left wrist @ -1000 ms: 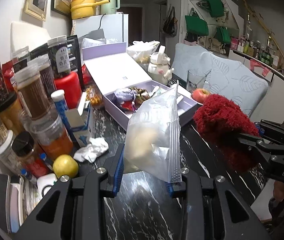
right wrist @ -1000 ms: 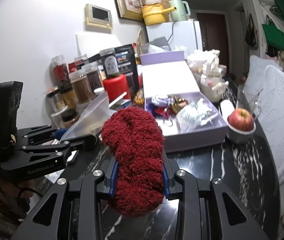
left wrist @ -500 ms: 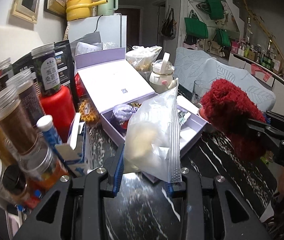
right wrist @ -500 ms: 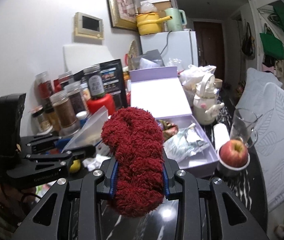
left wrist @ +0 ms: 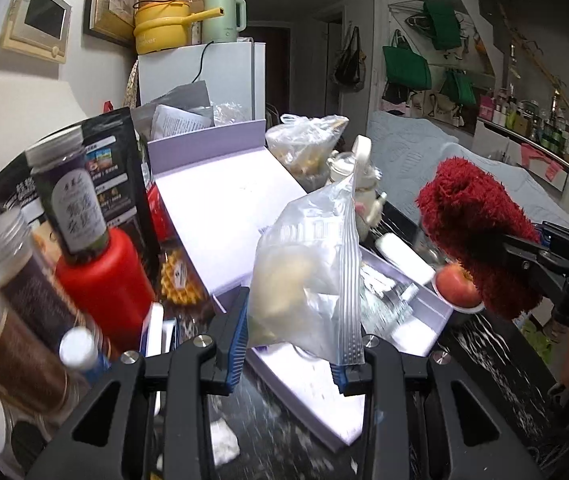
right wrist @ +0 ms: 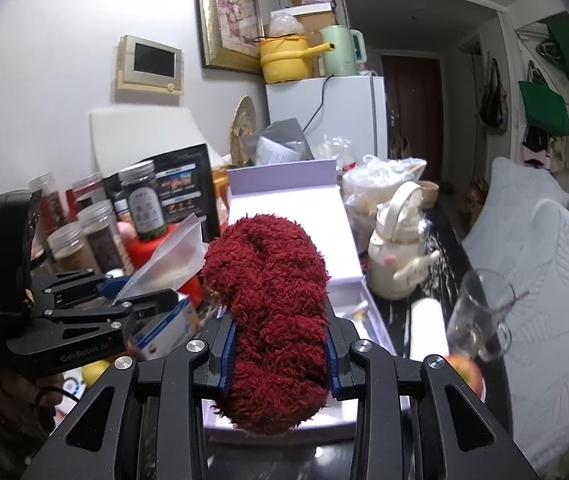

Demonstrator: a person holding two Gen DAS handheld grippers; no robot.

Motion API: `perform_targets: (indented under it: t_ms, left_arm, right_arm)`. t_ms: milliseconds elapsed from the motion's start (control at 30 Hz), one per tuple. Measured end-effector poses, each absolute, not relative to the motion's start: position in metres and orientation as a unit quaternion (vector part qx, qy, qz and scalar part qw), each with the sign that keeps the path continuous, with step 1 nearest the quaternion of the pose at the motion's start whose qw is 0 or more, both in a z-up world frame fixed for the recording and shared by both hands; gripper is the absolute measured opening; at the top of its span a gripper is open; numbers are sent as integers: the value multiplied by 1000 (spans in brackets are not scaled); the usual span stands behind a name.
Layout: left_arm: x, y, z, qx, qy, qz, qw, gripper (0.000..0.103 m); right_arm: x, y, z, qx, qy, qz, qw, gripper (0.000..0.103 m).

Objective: Organize soft objects
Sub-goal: 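Lift and carry the zip bag and red ring with both tools over the lilac box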

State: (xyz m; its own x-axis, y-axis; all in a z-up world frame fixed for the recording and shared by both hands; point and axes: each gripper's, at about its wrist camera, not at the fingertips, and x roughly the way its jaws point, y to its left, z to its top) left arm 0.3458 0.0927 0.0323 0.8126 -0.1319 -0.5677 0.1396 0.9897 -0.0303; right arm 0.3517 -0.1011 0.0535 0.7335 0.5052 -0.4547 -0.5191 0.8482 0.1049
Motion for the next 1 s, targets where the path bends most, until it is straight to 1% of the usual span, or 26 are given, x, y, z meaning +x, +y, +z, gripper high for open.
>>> perform_targets:
  t_ms: [400,533,833,1000]
  left_arm:
    - [411,93,25,-5,300,-51,952,34]
    - [428,87,24,6,297,-43,954,34]
    - [458,75,20,15,290,-27,957,34]
    - [476,66,9,20,304,-31,952,34]
  right_arm:
    - [425,-94,51,-5,233,282,930,34]
    - [442,-93,46,-3,235,281,930,34]
    - [472,-99,22,-1,276,265,924,34]
    - [485,-105,10,5,295,246,923,34]
